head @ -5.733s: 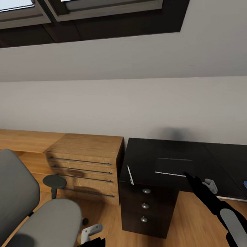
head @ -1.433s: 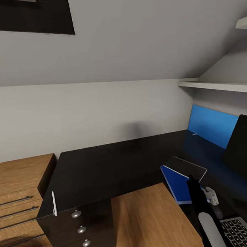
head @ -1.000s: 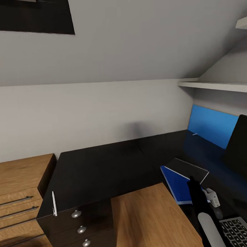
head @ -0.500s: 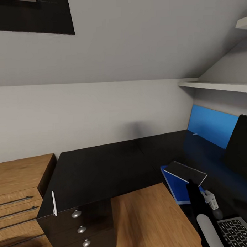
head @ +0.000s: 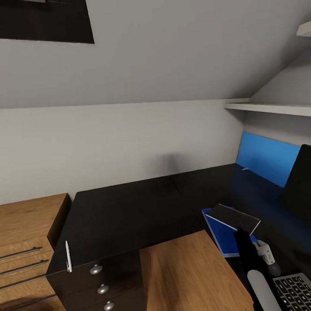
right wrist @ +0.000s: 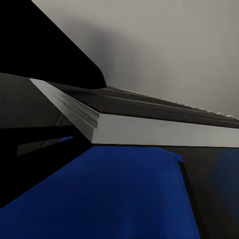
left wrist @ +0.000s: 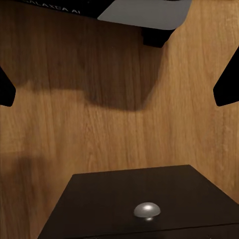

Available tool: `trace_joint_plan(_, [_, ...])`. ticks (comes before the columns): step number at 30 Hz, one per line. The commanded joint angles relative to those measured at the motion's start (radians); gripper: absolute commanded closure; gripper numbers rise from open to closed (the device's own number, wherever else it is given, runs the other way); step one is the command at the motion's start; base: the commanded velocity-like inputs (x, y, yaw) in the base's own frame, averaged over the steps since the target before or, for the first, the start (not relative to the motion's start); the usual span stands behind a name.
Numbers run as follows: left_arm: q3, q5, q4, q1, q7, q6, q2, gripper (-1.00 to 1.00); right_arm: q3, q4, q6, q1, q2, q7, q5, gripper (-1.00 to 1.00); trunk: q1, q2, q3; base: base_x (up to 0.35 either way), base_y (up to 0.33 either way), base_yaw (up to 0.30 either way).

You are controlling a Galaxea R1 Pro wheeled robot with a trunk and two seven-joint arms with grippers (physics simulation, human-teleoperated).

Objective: In the bedroom, organize the workspace by keeping the computer under the desk, ensuring the monitor is on the desk, placing the keyboard on the desk next to the monitor, placing the mouse on the desk next to the keyboard, moving the folder from the swivel chair onto the desk next to the mouse, stacking the notebook on top of the folder with the pen on top of the notebook, and positioning the swivel chair next to the desk.

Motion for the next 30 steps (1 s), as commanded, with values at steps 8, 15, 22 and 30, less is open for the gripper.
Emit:
trace_joint_plan(8, [-0.002,0.007,-0.002,0.000,0.007,0.003,0.000,-1.00,0.000,0.000,-0.003,0.000,0.000,-0.003,-0.009,1.00,0.000,-0.001,-0.001,0.000,0.000,0.000])
trace_joint_plan(15, [-0.002,0.007,-0.002,0.000,0.007,0.003,0.000,-1.00,0.000,0.000,-0.004,-0.001,0.000,-0.003,-0.007,-1.00,0.000,-0.001,-0.001,0.000,0.000,0.000])
trace_joint_plan(22, [-0.002,0.007,-0.002,0.000,0.007,0.003,0.000,-1.00,0.000,0.000,-0.006,-0.001,0.000,-0.003,-0.007,-1.00,0.000,-0.001,-0.001,0.000,0.000,0.000])
trace_joint_plan(30, [-0.002,0.007,-0.002,0.000,0.007,0.003,0.000,-1.00,-0.001,-0.001,-0.006,-0.001,0.000,-0.003,-0.007,-1.00,0.000,-0.001,-0.001,-0.010,-0.016,0.000])
